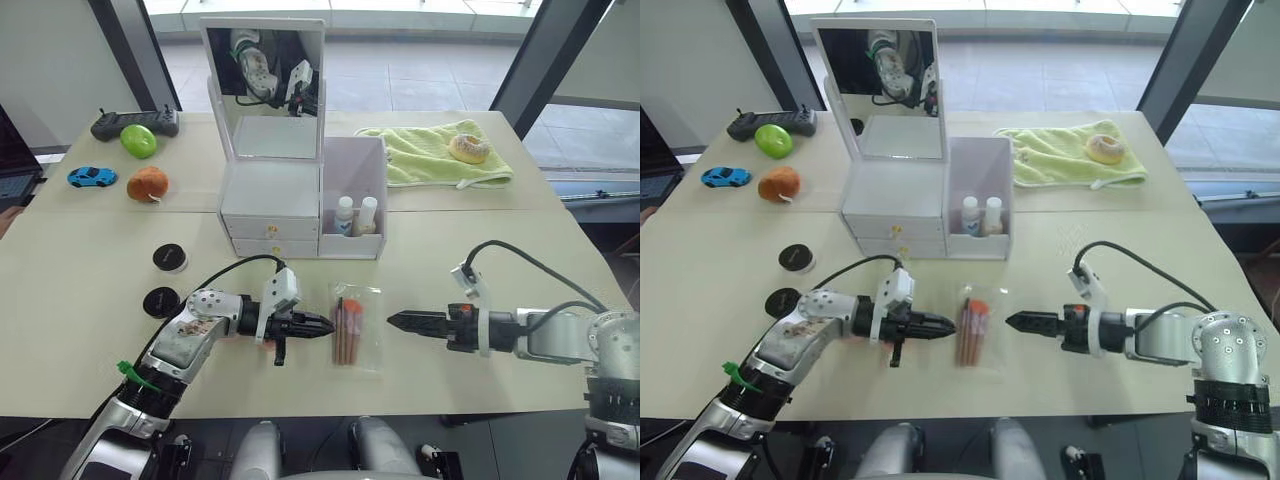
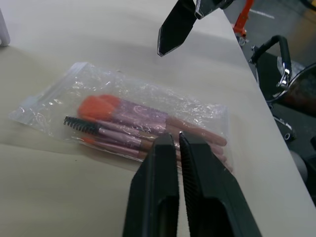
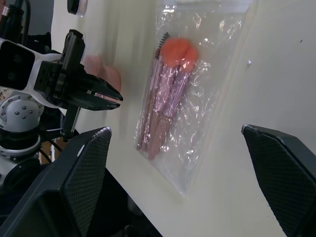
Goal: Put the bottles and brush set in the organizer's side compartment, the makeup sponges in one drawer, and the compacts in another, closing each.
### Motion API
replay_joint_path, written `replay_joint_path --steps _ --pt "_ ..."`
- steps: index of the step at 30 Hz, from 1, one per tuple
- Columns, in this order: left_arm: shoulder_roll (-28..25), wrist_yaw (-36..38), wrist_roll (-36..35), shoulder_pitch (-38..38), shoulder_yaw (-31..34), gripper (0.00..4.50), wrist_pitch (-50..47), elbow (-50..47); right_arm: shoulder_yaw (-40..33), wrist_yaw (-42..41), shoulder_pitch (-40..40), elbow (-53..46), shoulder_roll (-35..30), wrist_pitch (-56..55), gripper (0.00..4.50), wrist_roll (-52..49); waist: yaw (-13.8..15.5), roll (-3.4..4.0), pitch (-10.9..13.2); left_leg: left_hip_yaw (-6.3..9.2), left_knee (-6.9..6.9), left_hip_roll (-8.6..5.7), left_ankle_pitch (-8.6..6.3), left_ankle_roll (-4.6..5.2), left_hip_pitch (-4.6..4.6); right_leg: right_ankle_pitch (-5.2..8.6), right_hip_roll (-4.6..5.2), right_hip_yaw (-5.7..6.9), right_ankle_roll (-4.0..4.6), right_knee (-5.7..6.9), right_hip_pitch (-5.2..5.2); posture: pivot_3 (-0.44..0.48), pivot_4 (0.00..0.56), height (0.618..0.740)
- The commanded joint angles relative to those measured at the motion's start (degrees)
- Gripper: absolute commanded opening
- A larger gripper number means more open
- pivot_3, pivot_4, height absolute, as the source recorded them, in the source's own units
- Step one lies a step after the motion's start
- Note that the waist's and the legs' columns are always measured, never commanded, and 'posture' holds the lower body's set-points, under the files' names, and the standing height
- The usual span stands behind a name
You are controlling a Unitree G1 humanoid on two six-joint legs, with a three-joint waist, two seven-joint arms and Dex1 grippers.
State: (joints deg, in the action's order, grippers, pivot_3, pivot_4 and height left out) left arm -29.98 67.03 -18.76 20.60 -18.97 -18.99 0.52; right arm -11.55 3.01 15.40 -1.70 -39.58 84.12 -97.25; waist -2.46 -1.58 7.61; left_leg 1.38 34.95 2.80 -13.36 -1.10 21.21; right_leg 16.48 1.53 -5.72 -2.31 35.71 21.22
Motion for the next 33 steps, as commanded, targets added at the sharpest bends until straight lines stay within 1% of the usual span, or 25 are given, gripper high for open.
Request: replay_joint_path --steps 1,4,6,12,18,25,28,33 --pt "1.3 -0.1 1.4 2.0 -0.3 0.05 1.6 0.2 3.1 5.8 0.5 1.0 -1.9 -4.4 4.50 -8.8 0.0 0.00 0.0 0.00 0.00 0.00 0.00 0.00 0.01 0.00 0.00 0.00 0.00 0.00 0.00 0.000 0.150 0.740" --pt "1.9 -0.5 5.6 3.3 -2.2 0.05 4.4 3.1 7.6 9.7 1.3 1.8 -1.8 -7.7 4.50 -12.9 0.0 0.01 0.0 0.02 0.00 0.00 0.01 0.02 0.01 0.00 -0.01 0.01 -0.01 0.00 -0.01 0.000 0.150 0.740" --pt "2.6 -0.6 6.9 4.2 -2.8 0.05 5.2 4.5 9.9 11.8 2.1 2.4 -1.1 -9.8 4.50 -14.5 -0.2 0.03 0.0 0.04 0.00 0.01 0.02 0.03 0.01 0.01 -0.05 0.00 -0.01 0.00 -0.02 0.000 0.150 0.740" --pt "4.0 -0.6 9.3 5.8 -3.5 0.05 5.8 6.6 14.5 14.5 4.5 4.4 2.4 -13.1 4.50 -12.9 -0.2 0.07 0.0 0.10 -0.01 0.04 0.03 0.05 0.00 0.01 -0.10 0.02 -0.01 0.04 -0.02 0.000 0.150 0.740" --pt "4.4 -0.1 10.4 6.4 -3.5 0.05 5.8 7.4 16.5 15.3 7.3 6.9 6.7 -14.2 4.50 -8.9 -0.3 0.12 -0.1 0.11 -0.02 0.06 0.03 0.05 -0.03 0.00 -0.13 0.02 -0.01 0.06 -0.02 0.000 0.150 0.740" --pt "4.3 0.0 10.6 6.2 -3.3 0.05 5.7 7.0 15.8 14.0 7.6 8.3 8.9 -13.2 4.50 -3.0 -0.3 0.16 -0.2 0.13 -0.03 0.08 0.03 0.06 -0.05 0.01 -0.15 0.03 0.00 0.08 -0.02 0.000 0.150 0.740" --pt "4.1 0.1 10.5 6.0 -3.0 0.00 5.4 6.6 15.4 13.0 7.5 8.0 8.6 -12.4 3.93 -0.4 -0.2 0.19 -0.3 0.13 -0.03 0.08 0.03 0.06 -0.05 0.01 -0.14 0.02 0.00 0.08 -0.02 0.000 0.150 0.740" --pt "4.1 0.1 10.3 5.7 -2.9 0.00 5.1 6.1 14.4 11.2 7.6 7.9 8.8 -11.5 2.22 2.1 -0.2 0.19 -0.3 0.13 -0.02 0.08 0.03 0.06 -0.04 0.01 -0.14 0.03 0.00 0.08 -0.02 0.000 0.150 0.740"
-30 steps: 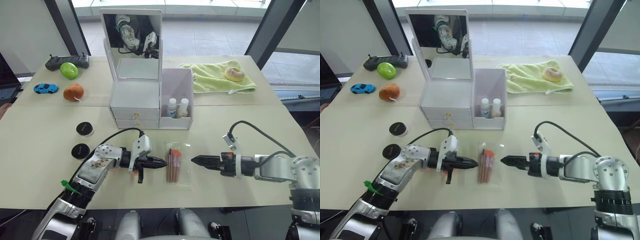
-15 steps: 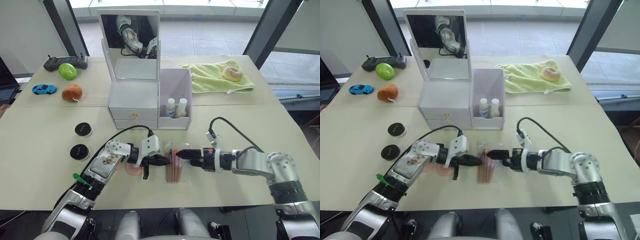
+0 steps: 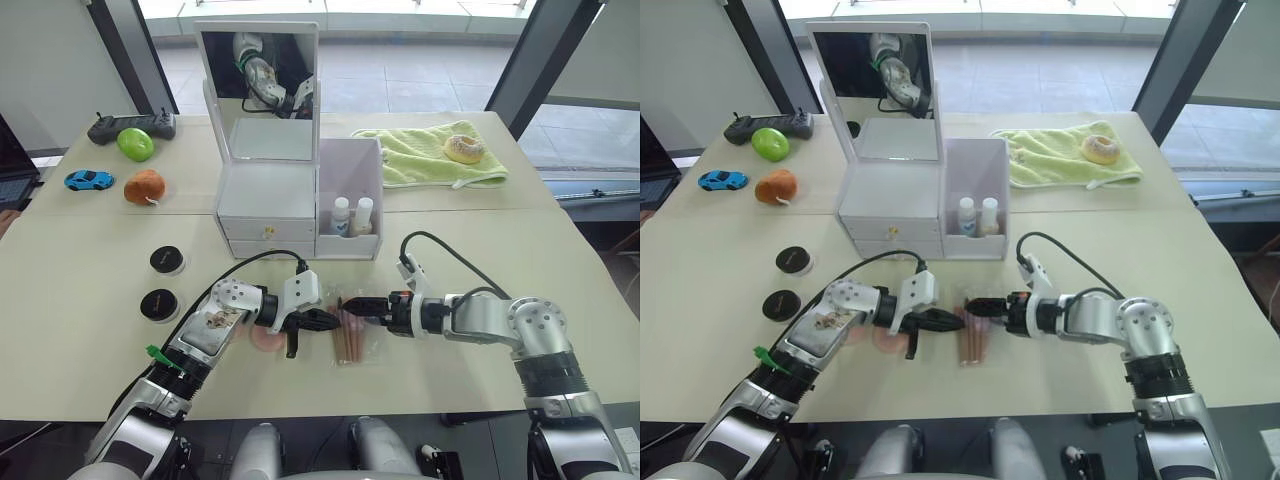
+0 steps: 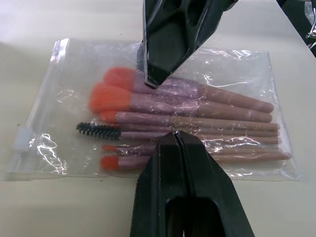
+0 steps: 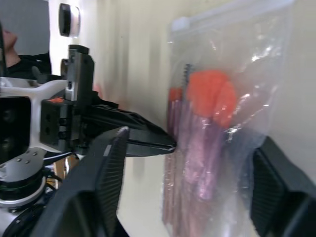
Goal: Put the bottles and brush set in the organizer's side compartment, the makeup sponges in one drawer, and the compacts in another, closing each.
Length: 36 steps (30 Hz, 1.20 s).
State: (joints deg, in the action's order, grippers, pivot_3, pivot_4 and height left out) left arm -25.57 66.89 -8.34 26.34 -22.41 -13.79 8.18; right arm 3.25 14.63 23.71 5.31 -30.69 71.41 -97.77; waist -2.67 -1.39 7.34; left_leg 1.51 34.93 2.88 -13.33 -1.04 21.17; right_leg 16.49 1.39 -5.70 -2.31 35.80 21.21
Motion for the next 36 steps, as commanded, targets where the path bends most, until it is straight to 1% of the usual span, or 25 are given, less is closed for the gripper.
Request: replay_joint_path --steps 1,4,7,13,16,17,18,20,23,26,28,29,31,33,36 --pt "-0.3 0.2 -0.1 0.0 0.6 0.00 -0.2 -1.6 -0.6 -0.6 -0.7 0.9 0.0 1.4 1.92 3.1 0.0 0.00 0.0 0.00 0.00 0.00 0.00 0.00 0.00 0.00 0.00 0.00 0.00 0.00 0.00 0.000 0.150 0.740" --pt "-0.3 0.1 -0.2 -0.2 0.7 0.00 -0.2 -1.8 -1.5 -1.4 -0.2 1.2 0.8 1.4 0.85 4.4 0.0 0.00 0.0 0.00 0.00 0.00 0.00 0.00 0.01 0.00 0.00 0.00 0.00 0.00 0.01 0.000 0.150 0.740" --pt "-0.2 0.0 -0.2 -0.1 0.7 0.00 -0.2 -1.7 -2.3 -1.9 0.1 1.5 1.4 2.1 0.03 5.4 0.0 0.01 0.0 0.00 0.00 0.00 0.00 0.00 0.01 0.00 0.00 0.00 0.00 0.00 0.02 0.000 0.150 0.740" --pt "0.4 0.3 -3.0 -0.6 2.7 0.00 -0.6 -3.9 -5.0 -1.7 -0.2 0.9 2.6 2.3 0.03 3.7 0.0 0.04 0.0 0.00 -0.01 0.00 0.00 0.00 0.03 0.00 0.00 0.00 0.00 0.01 0.04 0.000 0.150 0.740" --pt "0.4 0.4 -7.6 -1.0 5.6 0.00 -5.4 -7.6 -6.0 -1.3 -0.7 -0.2 2.5 2.3 0.03 2.6 0.0 0.05 0.0 0.00 0.00 0.00 0.00 0.00 0.07 0.00 0.01 0.00 0.00 0.02 0.08 0.000 0.150 0.740" --pt "-0.2 0.8 -10.0 -1.1 6.9 0.40 -8.2 -9.7 -6.3 -1.3 -0.7 -0.9 2.2 2.3 0.00 2.4 0.0 0.05 0.0 0.00 0.01 0.00 0.00 0.00 0.11 0.00 0.01 0.01 0.00 0.01 0.08 0.000 0.150 0.740" --pt "-1.1 1.4 -12.2 -1.4 8.0 0.55 -10.6 -11.9 -6.6 -1.5 -0.7 -1.7 1.9 2.3 0.00 2.3 0.0 0.06 0.1 0.01 0.01 0.00 0.00 0.00 0.11 0.00 0.01 0.01 0.00 0.02 0.09 0.000 0.150 0.740" --pt "-3.3 1.5 -15.5 -2.1 10.3 1.10 -14.8 -16.5 -7.2 -2.1 -0.3 -3.5 1.0 2.2 0.00 2.5 0.0 0.09 0.1 0.02 0.01 0.00 0.00 0.00 0.13 0.00 0.01 0.01 -0.01 0.03 0.13 0.000 0.150 0.740" --pt "-6.0 0.1 -19.1 -3.5 13.6 2.01 -19.1 -22.0 -8.0 -3.2 0.4 -5.8 0.0 1.7 0.00 2.0 -0.2 0.16 0.1 0.02 -0.03 0.00 0.00 0.00 0.11 0.01 0.00 0.01 -0.02 0.03 0.14 0.000 0.150 0.740" --pt "-9.5 -2.2 -23.2 -6.9 19.1 2.93 -23.4 -28.1 -9.1 -5.5 1.5 -9.0 -1.6 1.4 0.00 1.9 -0.3 0.18 0.1 0.02 -0.04 0.00 0.00 0.00 0.05 0.01 0.00 0.00 -0.02 0.01 0.14 0.000 0.150 0.740" --pt "-11.1 -5.0 -24.7 -9.5 22.5 3.56 -25.0 -31.4 -10.1 -8.6 2.1 -11.6 -2.8 0.8 0.00 2.3 -0.3 0.19 0.2 0.03 -0.04 0.02 0.00 0.00 0.03 0.02 0.00 0.01 -0.02 0.01 0.14 0.000 0.150 0.740" --pt "-10.5 -8.1 -25.8 -11.0 24.9 3.80 -26.1 -33.6 -11.0 -11.3 3.3 -13.6 -3.2 -0.2 0.00 2.7 -0.2 0.20 0.2 0.06 -0.03 0.02 0.00 0.00 -0.02 0.02 0.00 0.04 -0.02 0.00 0.18 0.000 0.150 0.740" --pt "-8.0 -14.5 -27.9 -13.1 28.1 4.44 -27.9 -37.1 -12.5 -14.9 5.5 -16.4 -3.0 -2.5 0.00 3.3 -0.1 0.22 0.2 0.06 0.02 0.01 0.00 0.00 -0.04 0.02 0.01 0.04 -0.03 0.00 0.20 0.000 0.150 0.740" --pt "-5.4 -19.2 -28.6 -15.2 28.8 4.48 -28.7 -39.9 -13.3 -17.4 7.7 -17.7 -2.7 -4.2 0.00 3.4 0.0 0.19 0.2 0.06 0.03 0.01 0.00 0.00 -0.03 0.01 0.02 0.04 -0.05 -0.02 0.16 0.000 0.150 0.740" --pt "-3.7 -23.0 -28.7 -18.4 27.9 4.48 -28.9 -43.2 -13.3 -21.3 10.6 -19.1 -3.3 -6.4 0.00 7.0 0.1 0.09 0.2 0.07 0.01 0.01 0.00 -0.01 -0.04 0.01 0.02 0.06 -0.05 -0.07 0.09 0.000 0.150 0.740"
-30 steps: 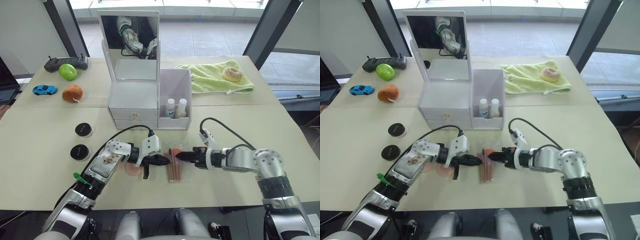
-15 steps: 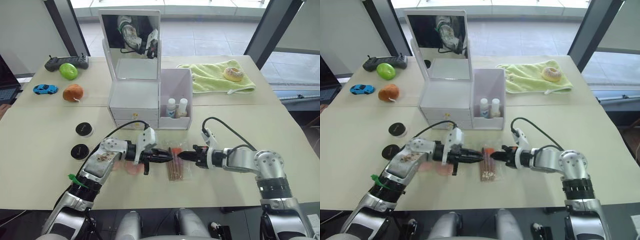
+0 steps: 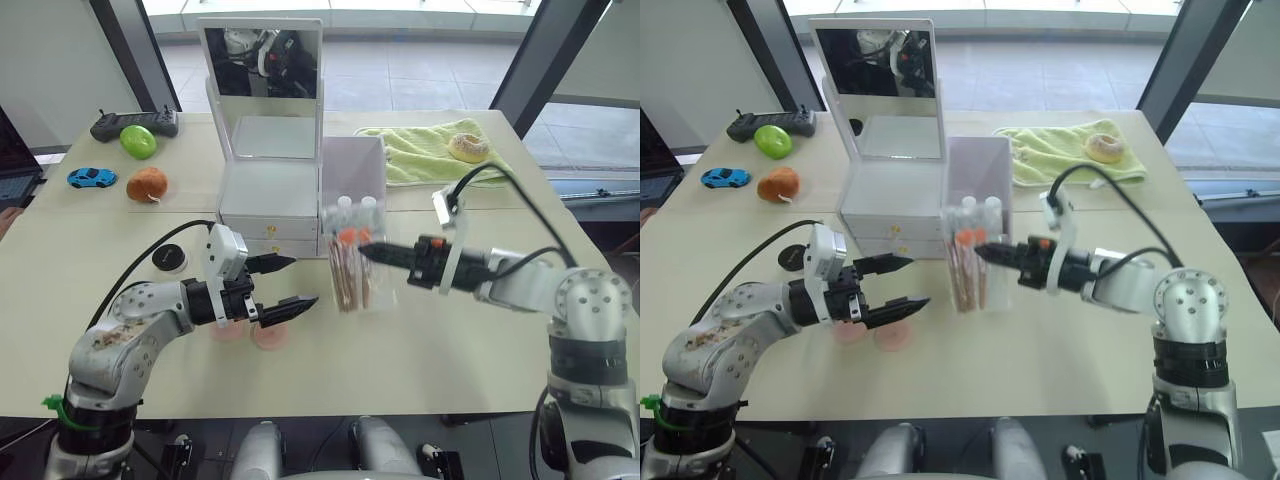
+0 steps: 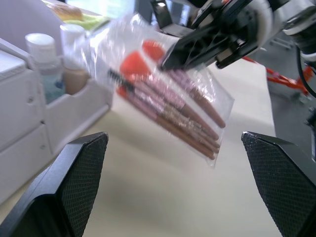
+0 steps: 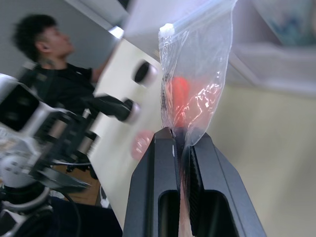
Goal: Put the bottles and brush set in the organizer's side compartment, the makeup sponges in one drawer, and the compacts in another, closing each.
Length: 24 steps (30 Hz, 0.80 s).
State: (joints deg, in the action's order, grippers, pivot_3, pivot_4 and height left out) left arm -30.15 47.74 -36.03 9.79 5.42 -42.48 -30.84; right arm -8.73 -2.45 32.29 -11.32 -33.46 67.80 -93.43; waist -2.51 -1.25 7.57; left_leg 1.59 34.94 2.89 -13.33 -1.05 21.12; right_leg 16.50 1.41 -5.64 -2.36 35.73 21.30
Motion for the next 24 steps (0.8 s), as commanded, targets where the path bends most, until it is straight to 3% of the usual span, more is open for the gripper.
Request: replay_joint_path --steps 1,9,14,16,19,24 --pt "1.2 -4.6 -1.3 -2.3 0.0 4.48 -0.1 -4.7 -1.2 -5.5 3.1 -2.7 -0.6 -3.7 0.00 4.5 0.0 -0.07 0.0 0.01 0.00 0.00 0.00 0.00 -0.02 0.00 0.00 0.01 0.00 -0.02 0.02 0.000 0.150 0.740" --pt "4.0 -7.0 -0.6 -2.5 0.3 4.48 5.4 -2.2 4.1 -14.8 15.7 7.9 3.7 -24.0 0.00 34.4 -0.2 0.05 0.0 0.01 -0.02 -0.02 0.00 0.00 -0.08 -0.01 -0.04 -0.03 0.05 0.01 0.09 0.000 0.150 0.740" --pt "4.7 -7.5 0.3 -3.2 -0.7 4.48 8.1 -0.9 6.1 -20.7 22.7 23.9 10.4 -37.4 0.00 48.5 -0.1 0.06 0.0 -0.02 -0.03 -0.03 0.00 0.00 -0.05 -0.16 -0.04 -0.07 0.28 0.05 0.18 0.000 0.150 0.740" --pt "4.8 -7.4 0.4 -3.1 -0.9 4.48 9.0 -0.5 6.8 -22.6 26.7 35.0 12.5 -44.3 0.00 54.8 -0.1 0.07 0.0 -0.03 -0.01 -0.04 0.00 0.00 -0.03 -0.28 -0.02 -0.07 0.49 0.06 0.18 0.000 0.150 0.740" --pt "4.6 -7.5 0.1 -2.9 -0.8 4.48 9.9 -0.2 6.4 -24.6 31.5 48.9 14.5 -52.6 0.00 61.3 0.0 0.07 0.0 -0.04 0.01 -0.05 0.01 -0.01 -0.04 -0.33 -0.01 -0.06 0.58 0.06 0.18 0.000 0.150 0.740" --pt "4.0 -8.2 -1.4 -2.4 0.4 4.48 9.8 -0.5 6.0 -27.8 35.7 62.7 16.6 -60.3 0.00 67.7 -0.2 0.07 0.0 -0.04 -0.01 -0.05 0.01 -0.01 -0.04 -0.34 0.00 -0.07 0.59 0.06 0.17 0.000 0.150 0.740"
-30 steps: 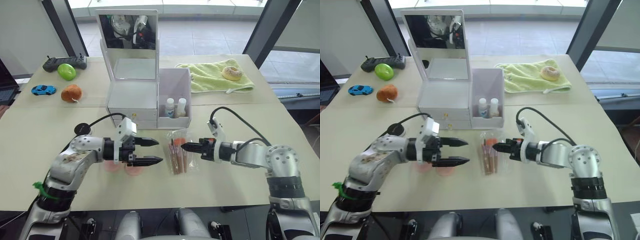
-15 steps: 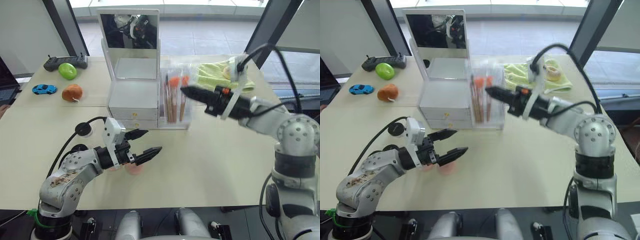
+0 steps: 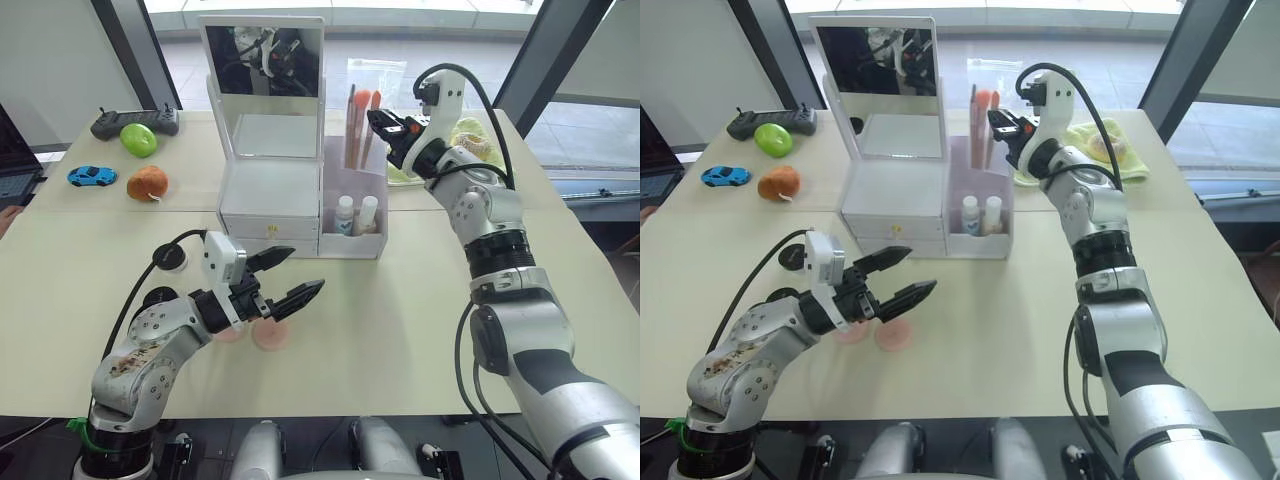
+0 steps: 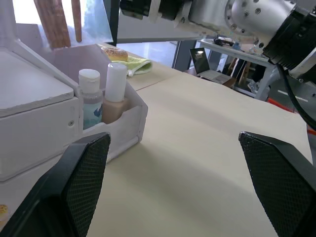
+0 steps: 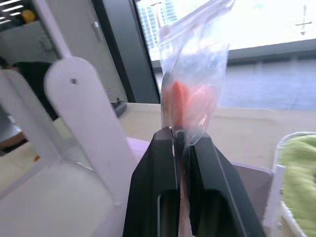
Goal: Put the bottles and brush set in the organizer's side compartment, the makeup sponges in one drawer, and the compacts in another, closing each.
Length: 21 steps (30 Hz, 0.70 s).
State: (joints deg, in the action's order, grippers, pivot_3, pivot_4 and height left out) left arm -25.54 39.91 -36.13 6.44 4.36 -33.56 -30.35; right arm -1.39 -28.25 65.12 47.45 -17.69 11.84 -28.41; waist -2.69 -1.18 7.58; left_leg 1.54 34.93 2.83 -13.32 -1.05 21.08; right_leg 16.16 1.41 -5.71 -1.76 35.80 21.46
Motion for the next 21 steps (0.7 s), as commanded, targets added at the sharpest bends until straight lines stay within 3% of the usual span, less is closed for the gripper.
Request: replay_joint_path --steps 1,13,21 --pt "-0.7 -0.4 -1.5 0.9 1.6 4.48 0.8 -1.0 -1.5 -2.1 3.3 5.8 1.1 -5.0 0.00 3.7 -0.1 0.01 0.0 0.00 -0.01 0.00 0.00 0.00 -0.02 0.00 0.00 0.00 0.00 0.01 -0.01 0.000 0.150 0.740" --pt "-1.7 -2.4 -3.4 1.4 2.2 4.48 -0.1 -2.2 -4.4 -1.9 5.3 16.2 5.9 -8.2 0.00 9.6 -1.1 0.04 0.0 0.08 -0.04 0.01 0.00 0.00 -0.03 -0.01 -0.01 0.04 0.01 0.13 -0.01 0.000 0.150 0.740" --pt "-1.9 -3.3 -4.0 2.2 1.7 4.50 -0.6 -2.4 -7.7 -2.9 6.5 15.1 6.0 -7.5 2.61 9.5 -1.2 0.05 0.0 0.14 -0.04 -0.01 0.01 -0.02 -0.04 -0.01 0.00 0.09 0.01 0.13 -0.05 0.000 0.150 0.740"
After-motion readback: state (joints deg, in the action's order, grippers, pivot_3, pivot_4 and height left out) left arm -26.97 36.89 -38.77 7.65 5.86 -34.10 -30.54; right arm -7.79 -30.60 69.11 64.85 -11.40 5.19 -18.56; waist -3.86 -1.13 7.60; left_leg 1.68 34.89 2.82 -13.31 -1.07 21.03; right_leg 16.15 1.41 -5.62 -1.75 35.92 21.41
